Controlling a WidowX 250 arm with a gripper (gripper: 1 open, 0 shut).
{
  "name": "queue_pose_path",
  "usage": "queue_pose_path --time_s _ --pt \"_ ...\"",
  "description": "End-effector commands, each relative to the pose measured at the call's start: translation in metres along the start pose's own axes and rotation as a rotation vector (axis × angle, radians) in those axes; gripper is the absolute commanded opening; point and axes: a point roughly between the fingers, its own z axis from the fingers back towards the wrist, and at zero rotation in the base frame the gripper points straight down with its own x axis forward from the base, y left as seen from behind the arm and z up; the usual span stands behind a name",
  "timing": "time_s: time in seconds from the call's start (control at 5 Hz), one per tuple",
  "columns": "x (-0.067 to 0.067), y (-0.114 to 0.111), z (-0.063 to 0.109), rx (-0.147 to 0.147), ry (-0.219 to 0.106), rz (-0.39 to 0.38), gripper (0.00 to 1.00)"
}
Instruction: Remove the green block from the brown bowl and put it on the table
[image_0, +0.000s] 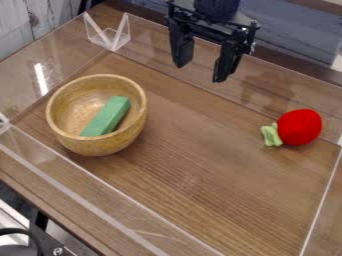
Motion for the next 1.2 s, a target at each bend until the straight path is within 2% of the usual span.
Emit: queue_pose_path --time_s 0.0,0.2,0.6,0.8,1.0 --pt "-0.004 0.001 -0.01 0.0 0.028 -0.003 1.0" --pt "-0.02 0.018 -0.014 -0.004 0.023 -0.018 1.0" --pt "-0.05 0.072 -0.02 0.013 -0.033 -0.043 1.0" --pt "-0.059 0.091 -0.021 0.025 -0.068 -0.033 1.0" --pt "-0.061 0.104 -0.026 0.031 -0.083 -0.019 1.0"
